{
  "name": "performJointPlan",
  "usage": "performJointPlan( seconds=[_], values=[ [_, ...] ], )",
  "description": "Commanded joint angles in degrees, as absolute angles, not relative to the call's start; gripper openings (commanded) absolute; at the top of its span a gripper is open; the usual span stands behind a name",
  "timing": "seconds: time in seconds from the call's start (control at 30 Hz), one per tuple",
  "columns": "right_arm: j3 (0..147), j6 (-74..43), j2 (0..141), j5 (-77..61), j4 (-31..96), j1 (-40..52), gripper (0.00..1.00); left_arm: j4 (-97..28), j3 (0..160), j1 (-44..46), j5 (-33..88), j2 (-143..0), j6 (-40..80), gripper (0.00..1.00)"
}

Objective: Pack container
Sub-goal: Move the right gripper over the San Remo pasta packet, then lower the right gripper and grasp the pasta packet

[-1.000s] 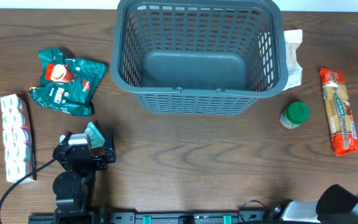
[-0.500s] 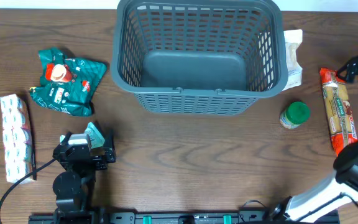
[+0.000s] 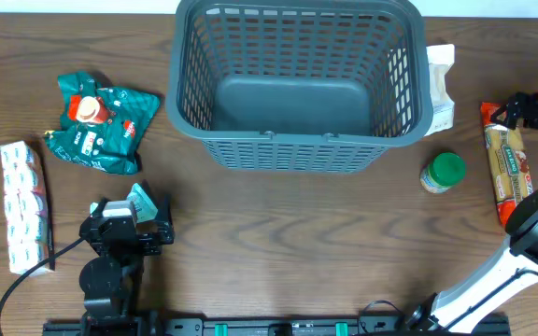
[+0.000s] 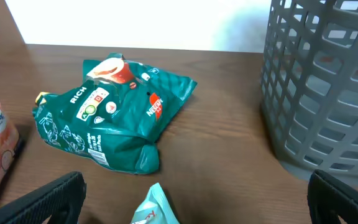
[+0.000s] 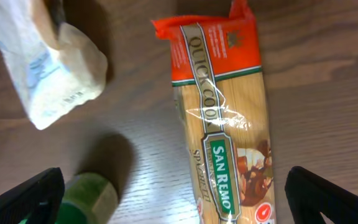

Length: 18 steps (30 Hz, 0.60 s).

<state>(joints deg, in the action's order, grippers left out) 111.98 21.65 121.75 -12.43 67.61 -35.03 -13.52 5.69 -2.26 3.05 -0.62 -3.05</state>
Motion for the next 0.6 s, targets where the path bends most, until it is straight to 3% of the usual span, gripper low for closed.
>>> performJointPlan(
  seconds=[0.0,0.23,0.57],
  values=[
    [108.6,22.8,122.1,-9.6,66.3,-35.6,0.99,-14.0,4.3,-2.5,3.7,-0.2,-3.6,0.99],
    [102.2,17.9,122.1,-2.9,62.3,-35.8,0.99,-14.0,4.3,-2.5,3.7,-0.2,-3.6,0.99],
    [100.4,19.5,122.1,-2.2,58.2,-38.8,0.99,-14.0,4.3,-2.5,3.7,-0.2,-3.6,0.98]
  ],
)
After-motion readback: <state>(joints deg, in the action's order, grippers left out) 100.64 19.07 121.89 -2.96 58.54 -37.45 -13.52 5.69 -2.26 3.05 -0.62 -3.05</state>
